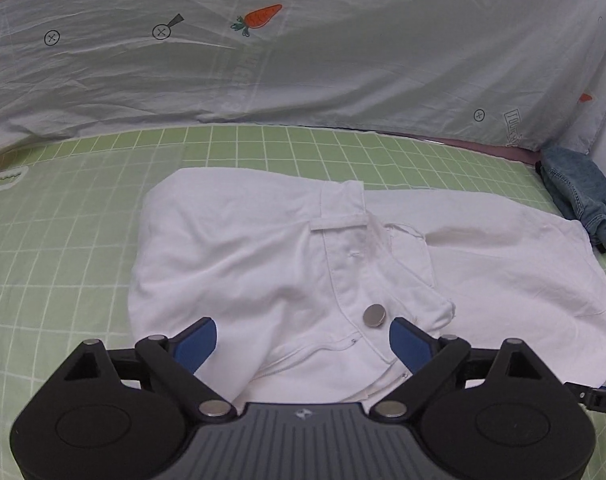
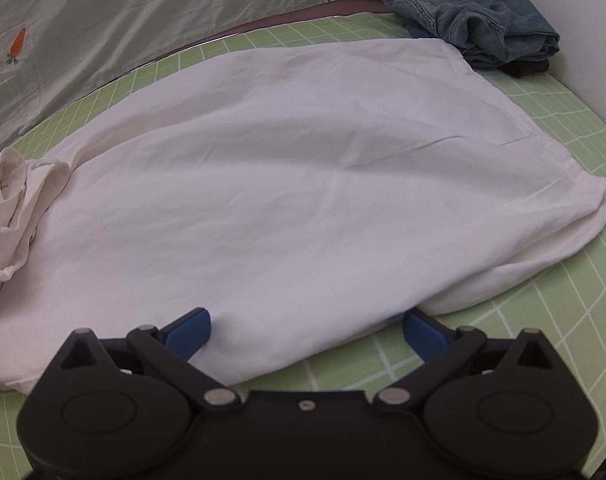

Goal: Fold clothes

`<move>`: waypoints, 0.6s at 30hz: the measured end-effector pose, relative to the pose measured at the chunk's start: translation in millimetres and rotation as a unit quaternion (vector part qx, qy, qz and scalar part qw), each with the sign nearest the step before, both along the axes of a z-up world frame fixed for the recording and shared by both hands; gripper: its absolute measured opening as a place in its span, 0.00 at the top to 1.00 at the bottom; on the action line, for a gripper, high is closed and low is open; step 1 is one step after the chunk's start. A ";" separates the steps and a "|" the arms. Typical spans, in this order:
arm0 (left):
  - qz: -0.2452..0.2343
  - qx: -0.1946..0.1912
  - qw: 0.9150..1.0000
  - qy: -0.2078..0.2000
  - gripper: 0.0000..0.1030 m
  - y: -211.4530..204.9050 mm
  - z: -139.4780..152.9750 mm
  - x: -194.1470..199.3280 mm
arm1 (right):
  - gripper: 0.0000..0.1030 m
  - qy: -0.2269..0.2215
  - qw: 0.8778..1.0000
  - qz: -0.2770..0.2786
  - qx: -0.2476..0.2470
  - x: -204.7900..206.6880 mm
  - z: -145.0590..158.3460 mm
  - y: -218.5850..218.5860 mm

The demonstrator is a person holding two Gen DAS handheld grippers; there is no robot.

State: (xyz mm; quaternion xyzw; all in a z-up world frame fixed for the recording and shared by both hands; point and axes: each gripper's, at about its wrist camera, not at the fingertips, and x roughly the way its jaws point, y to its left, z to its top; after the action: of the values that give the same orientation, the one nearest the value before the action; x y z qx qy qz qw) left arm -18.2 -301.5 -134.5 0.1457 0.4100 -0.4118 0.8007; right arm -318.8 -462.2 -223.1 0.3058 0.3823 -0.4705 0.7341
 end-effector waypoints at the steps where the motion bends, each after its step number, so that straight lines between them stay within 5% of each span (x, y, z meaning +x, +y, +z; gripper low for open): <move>1: -0.001 0.011 1.000 -0.003 0.09 -3.4 -4.5 -2.0 | 0.00 -0.011 1.000 -0.013 0.004 -7.4 2.0 0.3; 10: -0.016 0.089 0.995 -0.043 0.03 -28.0 -34.5 -25.5 | 0.00 -0.120 0.980 -0.157 0.029 -93.1 2.1 -7.6; 18: -0.021 0.164 0.982 -0.089 0.00 -46.5 -51.6 -41.7 | 0.00 -0.133 0.966 -0.221 -0.017 -130.5 -1.3 -37.2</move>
State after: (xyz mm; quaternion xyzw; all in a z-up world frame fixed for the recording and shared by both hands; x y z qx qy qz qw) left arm -59.9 -348.0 -186.1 0.3194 0.3957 -0.3414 0.7905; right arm -449.3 -499.4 -224.4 0.4303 0.1961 -0.5821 0.6615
